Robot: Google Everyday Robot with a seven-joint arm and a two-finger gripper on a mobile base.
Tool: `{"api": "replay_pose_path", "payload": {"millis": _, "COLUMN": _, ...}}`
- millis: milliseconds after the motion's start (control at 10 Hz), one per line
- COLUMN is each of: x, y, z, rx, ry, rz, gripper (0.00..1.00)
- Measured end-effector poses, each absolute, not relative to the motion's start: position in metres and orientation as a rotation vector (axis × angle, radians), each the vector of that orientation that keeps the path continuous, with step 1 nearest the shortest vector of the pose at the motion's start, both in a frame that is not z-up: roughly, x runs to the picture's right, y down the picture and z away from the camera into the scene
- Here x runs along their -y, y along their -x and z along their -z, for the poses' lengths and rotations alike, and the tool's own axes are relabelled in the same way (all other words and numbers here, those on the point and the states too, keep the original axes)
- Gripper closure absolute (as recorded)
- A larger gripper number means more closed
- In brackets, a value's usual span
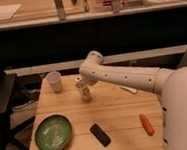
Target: Knock the bottle over
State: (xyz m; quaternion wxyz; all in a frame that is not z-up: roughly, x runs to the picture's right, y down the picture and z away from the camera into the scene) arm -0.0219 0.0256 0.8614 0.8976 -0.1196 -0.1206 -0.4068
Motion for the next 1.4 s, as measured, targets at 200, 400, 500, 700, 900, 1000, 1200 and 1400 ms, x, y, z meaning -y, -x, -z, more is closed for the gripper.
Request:
{"api": "replay_pose_path", "payload": {"millis": 200, "x": -0.0260, "y": 0.0221, "z": -0.8619, "rx": 0.250, "ry": 0.247, "rz": 0.842, "gripper": 1.00}}
{"api": "replay_pose_path", "payload": {"millis": 400, "x": -0.0265, "y": 0.0225, "z": -0.8625, "rx": 0.251, "ry": 0.247, "rz": 0.840, "gripper": 1.00}}
{"api": "replay_pose_path", "payload": {"millis": 500, "x": -0.0264, "y": 0.0227, "z": -0.8626, "rx": 0.251, "ry": 0.246, "rz": 0.840, "gripper": 1.00}}
{"api": "replay_pose_path", "payload": {"millis": 700, "x": -0.0269, "y": 0.0231, "z": -0.8633, "rx": 0.252, "ry": 0.246, "rz": 0.839, "gripper": 1.00}}
{"api": "replay_pose_path", "payload": {"millis": 900, "x": -0.0270, "y": 0.0235, "z": -0.8638, "rx": 0.252, "ry": 0.245, "rz": 0.838, "gripper": 1.00}}
{"api": "replay_pose_path", "payload": {"millis": 1000, "x": -0.0276, "y": 0.0237, "z": -0.8641, "rx": 0.253, "ry": 0.245, "rz": 0.838, "gripper": 1.00}}
{"api": "replay_pose_path", "payload": {"millis": 1200, "x": -0.0277, "y": 0.0240, "z": -0.8643, "rx": 0.254, "ry": 0.245, "rz": 0.837, "gripper": 1.00}}
{"api": "replay_pose_path", "payload": {"millis": 1400, "x": -0.0278, "y": 0.0246, "z": -0.8651, "rx": 0.254, "ry": 0.244, "rz": 0.835, "gripper": 1.00}}
